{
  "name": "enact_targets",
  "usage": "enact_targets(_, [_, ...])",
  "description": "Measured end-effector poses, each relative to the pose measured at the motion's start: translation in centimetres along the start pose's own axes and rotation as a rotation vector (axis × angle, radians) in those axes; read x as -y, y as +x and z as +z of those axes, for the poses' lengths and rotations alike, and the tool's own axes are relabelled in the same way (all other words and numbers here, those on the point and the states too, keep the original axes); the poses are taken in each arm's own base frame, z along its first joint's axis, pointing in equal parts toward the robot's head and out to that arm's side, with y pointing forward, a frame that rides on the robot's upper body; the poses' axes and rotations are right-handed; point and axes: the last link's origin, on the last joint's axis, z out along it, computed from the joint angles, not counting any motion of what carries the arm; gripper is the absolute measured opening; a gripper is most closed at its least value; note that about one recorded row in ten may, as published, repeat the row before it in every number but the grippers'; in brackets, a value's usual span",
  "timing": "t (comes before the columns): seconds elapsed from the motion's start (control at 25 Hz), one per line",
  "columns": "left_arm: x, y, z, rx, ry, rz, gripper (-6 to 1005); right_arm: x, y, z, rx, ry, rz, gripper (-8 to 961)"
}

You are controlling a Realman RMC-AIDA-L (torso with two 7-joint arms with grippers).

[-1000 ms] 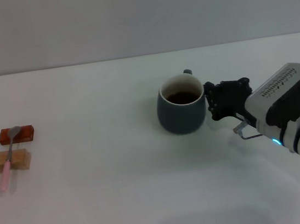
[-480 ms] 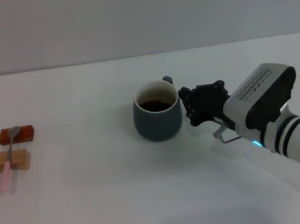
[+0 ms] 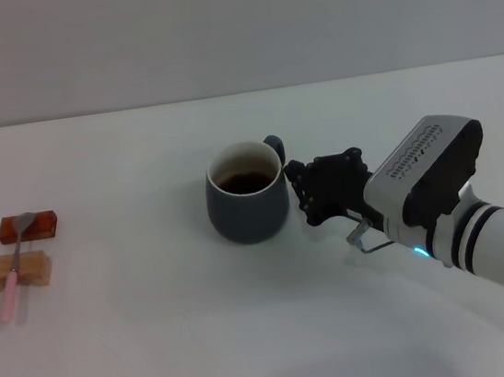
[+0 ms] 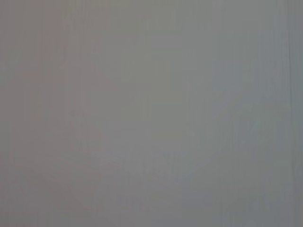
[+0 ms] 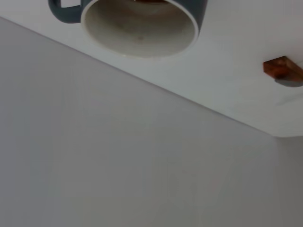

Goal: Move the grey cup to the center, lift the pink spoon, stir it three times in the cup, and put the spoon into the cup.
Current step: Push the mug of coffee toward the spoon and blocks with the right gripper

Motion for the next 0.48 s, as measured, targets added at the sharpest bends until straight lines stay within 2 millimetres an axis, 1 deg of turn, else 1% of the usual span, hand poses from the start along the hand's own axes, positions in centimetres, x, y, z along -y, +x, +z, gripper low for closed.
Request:
enact_targets(0.24, [0.1,-0.1,-0.1,0.008,0.001,0.003,834,-0.5,-0.2,0.2,0.006,-0.019,-0.005,33])
enact_targets(0.48, [0.2,-0.2,-0.3,0.011,0.003,0.001,833,-1.3,-0.9,0.8,0.014,-0.058,-0.014,32])
